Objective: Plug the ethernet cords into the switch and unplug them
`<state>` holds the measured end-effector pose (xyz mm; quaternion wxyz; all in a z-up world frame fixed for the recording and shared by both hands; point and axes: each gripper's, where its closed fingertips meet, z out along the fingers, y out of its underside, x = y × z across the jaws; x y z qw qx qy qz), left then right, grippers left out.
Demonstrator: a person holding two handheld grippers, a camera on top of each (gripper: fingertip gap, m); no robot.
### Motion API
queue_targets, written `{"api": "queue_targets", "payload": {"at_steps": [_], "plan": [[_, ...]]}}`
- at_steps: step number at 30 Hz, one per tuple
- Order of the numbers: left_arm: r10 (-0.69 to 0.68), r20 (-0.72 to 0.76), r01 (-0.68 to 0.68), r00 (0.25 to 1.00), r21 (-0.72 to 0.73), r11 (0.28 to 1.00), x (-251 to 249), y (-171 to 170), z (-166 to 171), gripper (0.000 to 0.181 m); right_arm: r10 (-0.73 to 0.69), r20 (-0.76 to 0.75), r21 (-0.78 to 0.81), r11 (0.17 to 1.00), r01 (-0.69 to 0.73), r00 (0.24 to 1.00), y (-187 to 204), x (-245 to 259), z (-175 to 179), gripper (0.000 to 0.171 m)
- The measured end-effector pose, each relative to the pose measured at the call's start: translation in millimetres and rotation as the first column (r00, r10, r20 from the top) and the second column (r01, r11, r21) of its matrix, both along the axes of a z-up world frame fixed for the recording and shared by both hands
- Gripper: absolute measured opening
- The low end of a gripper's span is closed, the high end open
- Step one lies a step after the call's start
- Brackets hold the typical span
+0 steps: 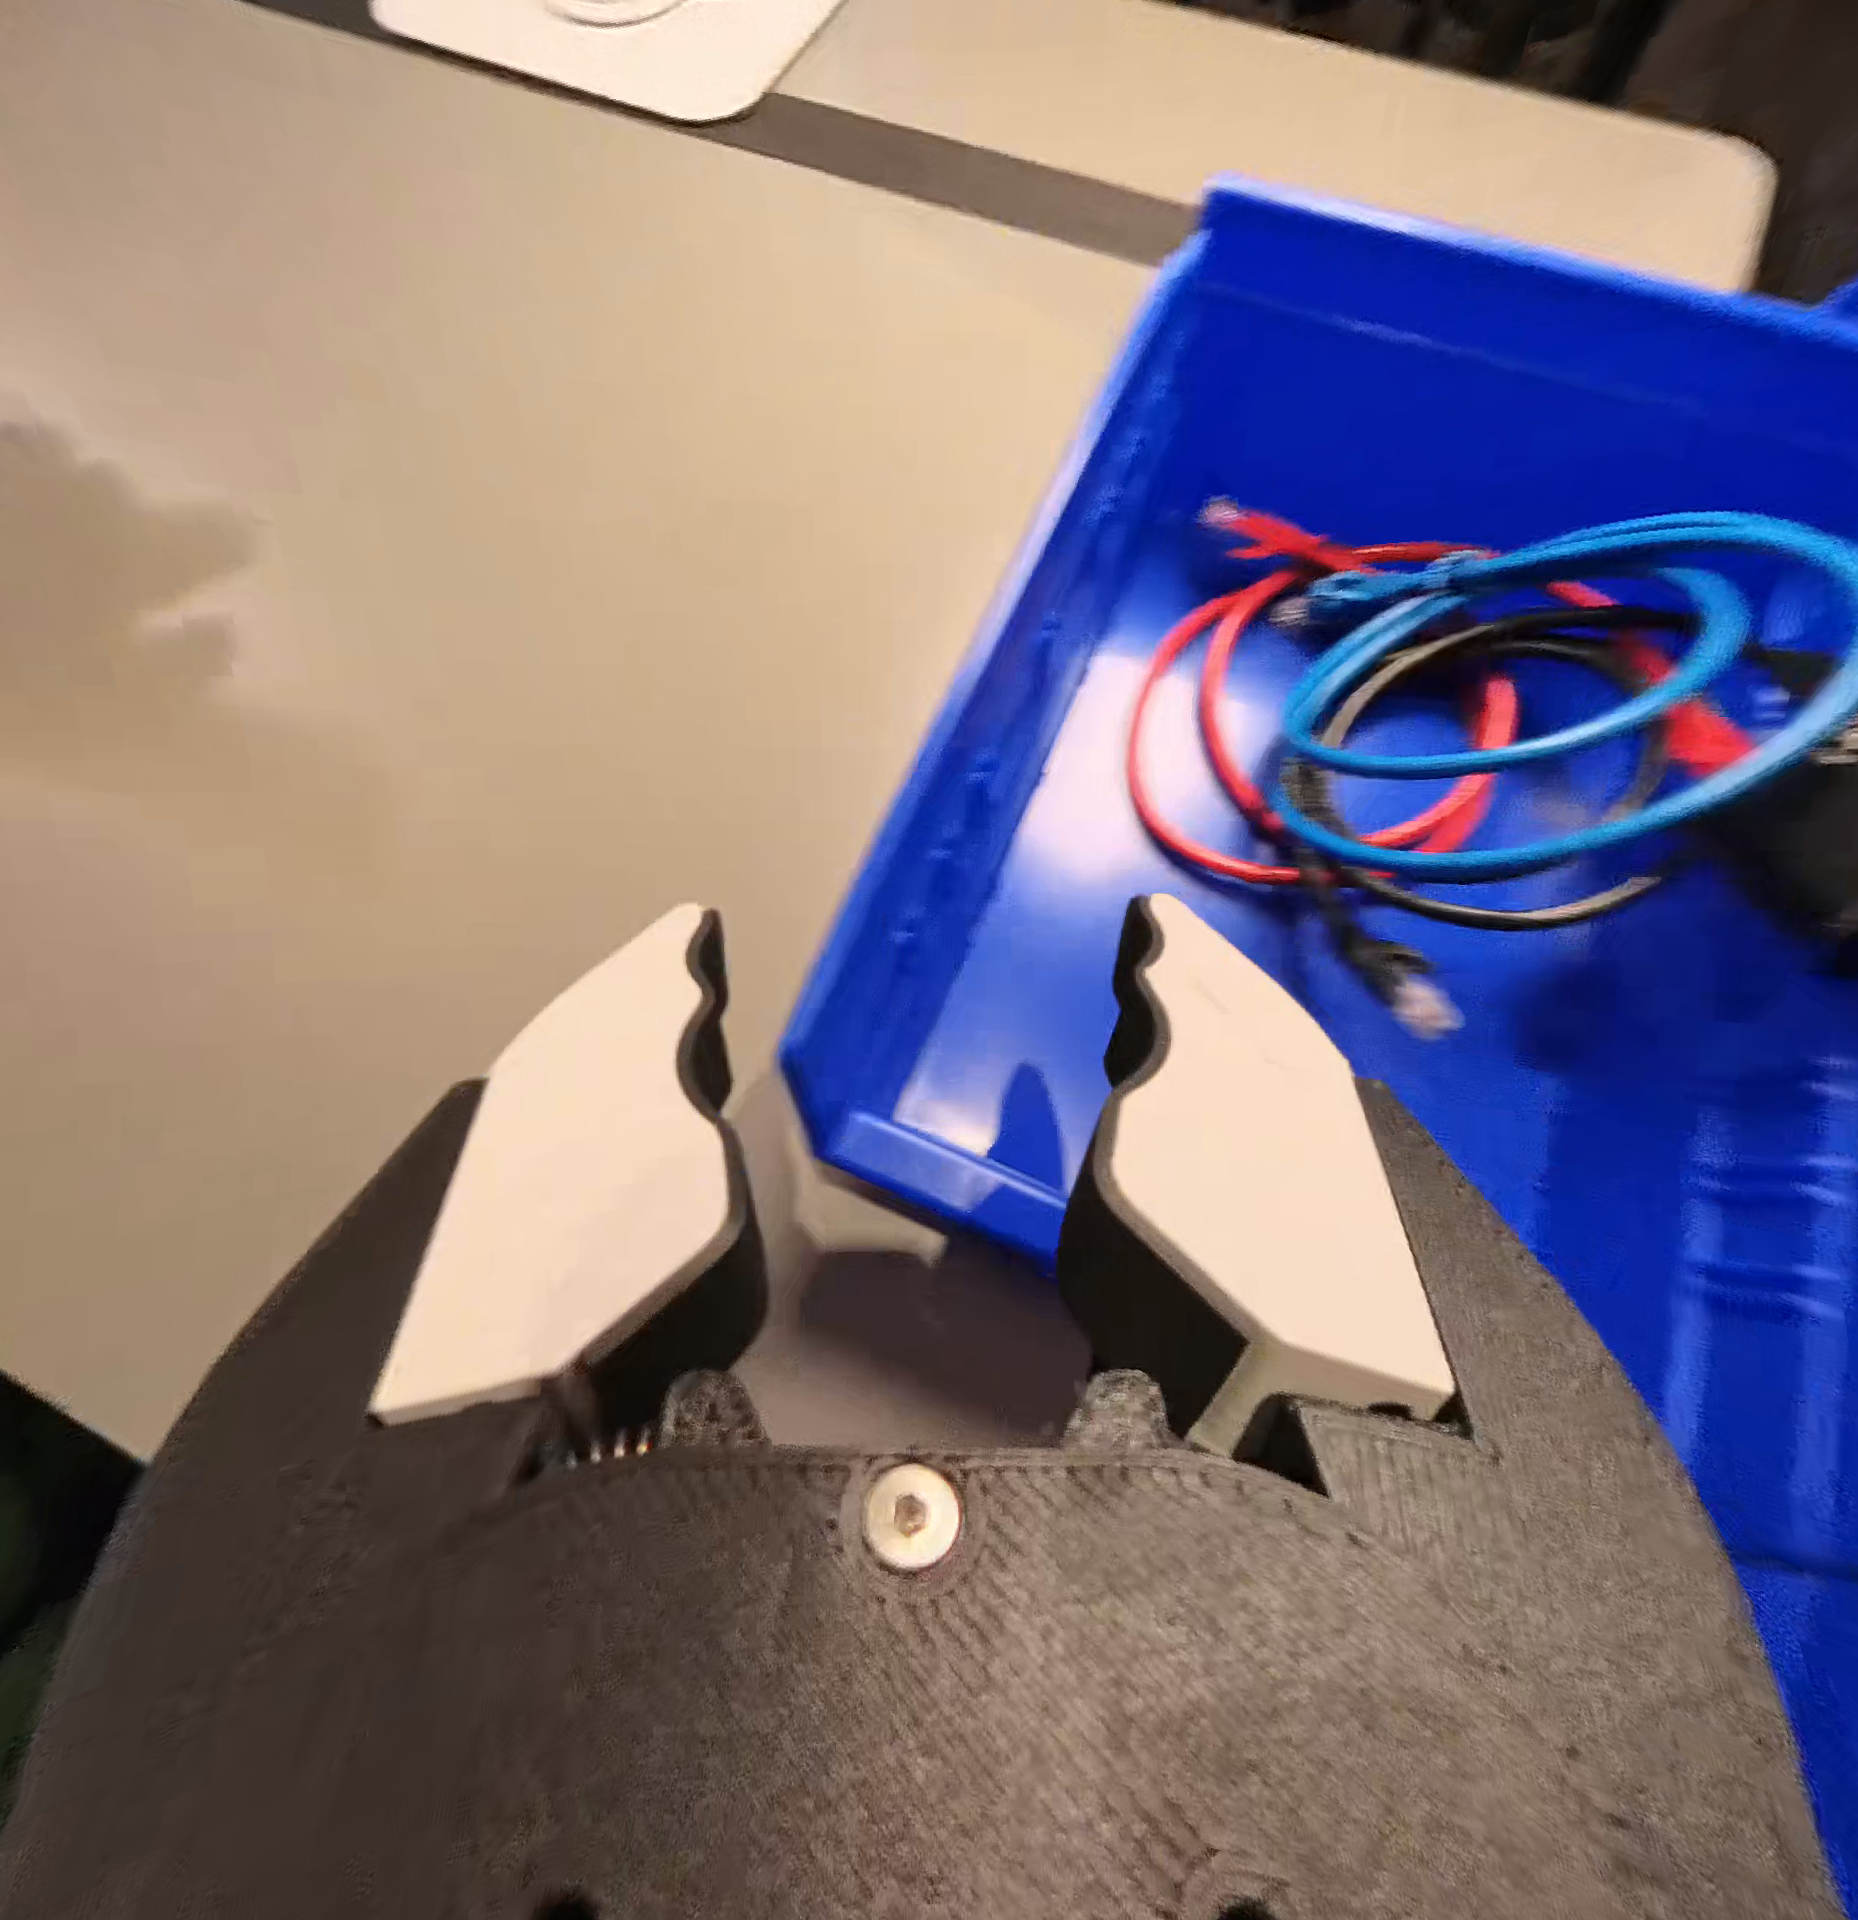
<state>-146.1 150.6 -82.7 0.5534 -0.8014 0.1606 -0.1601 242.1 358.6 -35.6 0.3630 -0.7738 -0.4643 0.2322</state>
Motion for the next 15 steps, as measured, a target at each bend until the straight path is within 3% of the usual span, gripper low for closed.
{"api": "queue_targets", "payload": {"at_steps": [1, 4, 7, 8, 10, 12, 15], "plan": [[0.082, -0.016, -0.082, 0.997, -0.002, 0.997, -9.5, -6.8, 0.9, 0.046, 0.015, -0.001, -0.006, 1.0, -0.015, 1.0, -9.5, -6.6, -7.7, 0.076], [0.377, -0.117, -0.379, 0.919, 0.003, 0.925, -53.1, -45.9, 10.6, 0.057, 0.023, -0.007, -0.015, 1.0, -0.023, 1.0, -24.1, -17.1, -21.1, 0.083], [0.666, -0.383, -0.705, 0.64, 0.052, 0.708, -128.2, -113.7, 26.9, 0.064, 0.016, 0.023, -0.008, 1.0, -0.016, 1.0, -22.8, -20.5, -24.4, 0.091], [0.706, -0.451, -0.765, 0.546, 0.075, 0.639, -149.9, -136.0, 34.6, 0.068, 0.017, 0.046, 0.001, 1.0, -0.017, 0.999, -20.4, -21.8, -25.1, 0.092], [0.724, -0.528, -0.831, 0.443, 0.06, 0.553, -183.2, -168.5, 39.8, 0.077, 0.025, 0.088, 0.007, 1.0, -0.026, 0.996, -16.0, -27.3, -27.0, 0.096], [0.708, -0.574, -0.874, 0.412, -0.028, 0.486, -208.0, -190.9, 31.0, 0.087, 0.035, 0.13, 0.004, 0.999, -0.036, 0.991, -12.0, -34.5, -31.4, 0.096], [0.675, -0.626, -0.904, 0.392, -0.126, 0.408, -238.8, -214.1, 9.0, 0.087, 0.03, 0.221, 0.02, 0.999, -0.035, 0.975, -5.4, -40.5, -43.2, 0.093]]}}
